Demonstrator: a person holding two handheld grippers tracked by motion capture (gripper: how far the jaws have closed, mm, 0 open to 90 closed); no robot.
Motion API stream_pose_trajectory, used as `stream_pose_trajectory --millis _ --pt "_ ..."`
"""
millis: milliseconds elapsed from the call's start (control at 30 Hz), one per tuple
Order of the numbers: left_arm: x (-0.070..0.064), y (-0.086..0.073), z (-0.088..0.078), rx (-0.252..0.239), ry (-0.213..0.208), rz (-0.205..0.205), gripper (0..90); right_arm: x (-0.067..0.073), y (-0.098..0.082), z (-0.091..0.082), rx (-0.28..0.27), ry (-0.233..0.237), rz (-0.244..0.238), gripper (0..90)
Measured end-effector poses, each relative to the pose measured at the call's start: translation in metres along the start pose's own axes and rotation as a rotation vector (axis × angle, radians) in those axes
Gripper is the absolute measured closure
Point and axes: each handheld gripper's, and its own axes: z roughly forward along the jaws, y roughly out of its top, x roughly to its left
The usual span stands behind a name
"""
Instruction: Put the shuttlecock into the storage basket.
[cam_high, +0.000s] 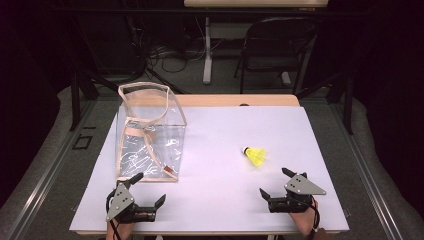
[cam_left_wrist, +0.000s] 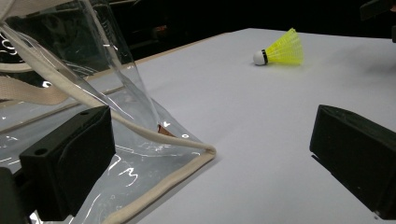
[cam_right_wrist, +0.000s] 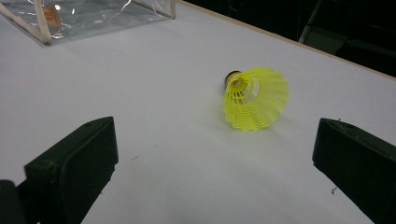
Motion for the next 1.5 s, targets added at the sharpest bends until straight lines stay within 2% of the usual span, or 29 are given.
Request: stream_pose_trajectory --millis 200,567,1500 --pt "0.0 0.0 0.0 0.001 -0.003 -0.005 0.0 -0.001 0.001 0.005 0.021 0.009 0.006 0.0" --pt "0.0 0.0 0.0 0.005 -0.002 0.002 0.0 -0.002 0.004 0.017 0.092 0.03 0.009 0.0" --pt "0.0 -0.001 0.001 0.008 -0.002 -0.007 0.0 -0.009 0.013 0.042 0.144 0.058 0.043 0.0"
